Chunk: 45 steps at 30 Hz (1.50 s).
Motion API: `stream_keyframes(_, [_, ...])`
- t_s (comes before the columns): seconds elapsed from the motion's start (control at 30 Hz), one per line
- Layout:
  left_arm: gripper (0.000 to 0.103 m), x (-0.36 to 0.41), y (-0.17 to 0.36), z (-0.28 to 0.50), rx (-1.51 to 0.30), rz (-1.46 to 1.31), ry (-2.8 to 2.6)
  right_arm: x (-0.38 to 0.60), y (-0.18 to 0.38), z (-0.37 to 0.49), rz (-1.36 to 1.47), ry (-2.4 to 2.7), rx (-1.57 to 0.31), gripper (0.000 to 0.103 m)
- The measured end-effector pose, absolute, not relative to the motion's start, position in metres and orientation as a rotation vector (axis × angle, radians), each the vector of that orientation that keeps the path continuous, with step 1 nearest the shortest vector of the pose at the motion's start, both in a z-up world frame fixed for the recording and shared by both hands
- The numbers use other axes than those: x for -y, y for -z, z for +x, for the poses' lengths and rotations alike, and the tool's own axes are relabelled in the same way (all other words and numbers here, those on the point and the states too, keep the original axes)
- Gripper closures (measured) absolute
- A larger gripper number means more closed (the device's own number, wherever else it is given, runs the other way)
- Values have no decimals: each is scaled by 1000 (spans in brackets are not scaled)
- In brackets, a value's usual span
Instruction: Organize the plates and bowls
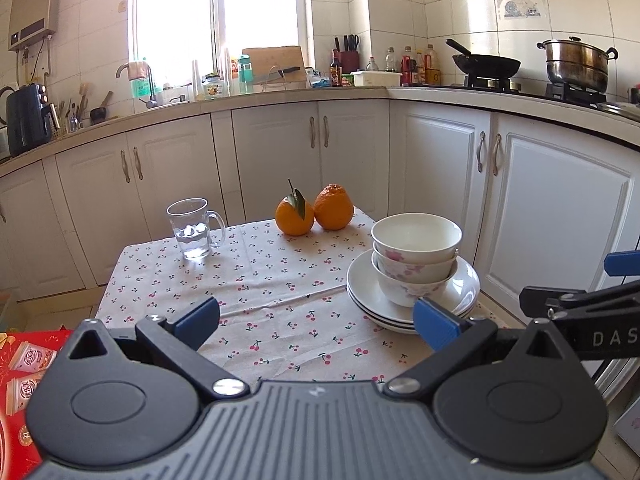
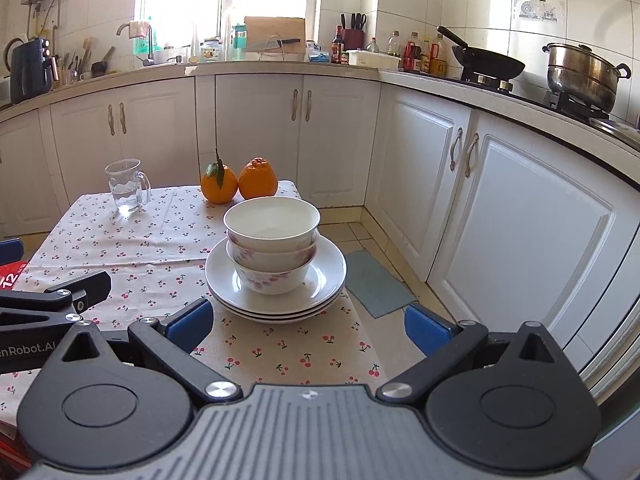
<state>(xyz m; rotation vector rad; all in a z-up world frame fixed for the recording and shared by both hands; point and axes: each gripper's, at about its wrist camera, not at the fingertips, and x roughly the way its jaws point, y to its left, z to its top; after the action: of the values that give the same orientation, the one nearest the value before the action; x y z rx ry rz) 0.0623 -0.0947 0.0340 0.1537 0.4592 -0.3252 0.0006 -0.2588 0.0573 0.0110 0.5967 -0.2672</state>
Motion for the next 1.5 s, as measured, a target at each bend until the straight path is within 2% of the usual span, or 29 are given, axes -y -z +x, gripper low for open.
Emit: stream_keyframes(1.5, [1,91,-39,58,-451,113,256,255,-60,-1,18,278,-566,0])
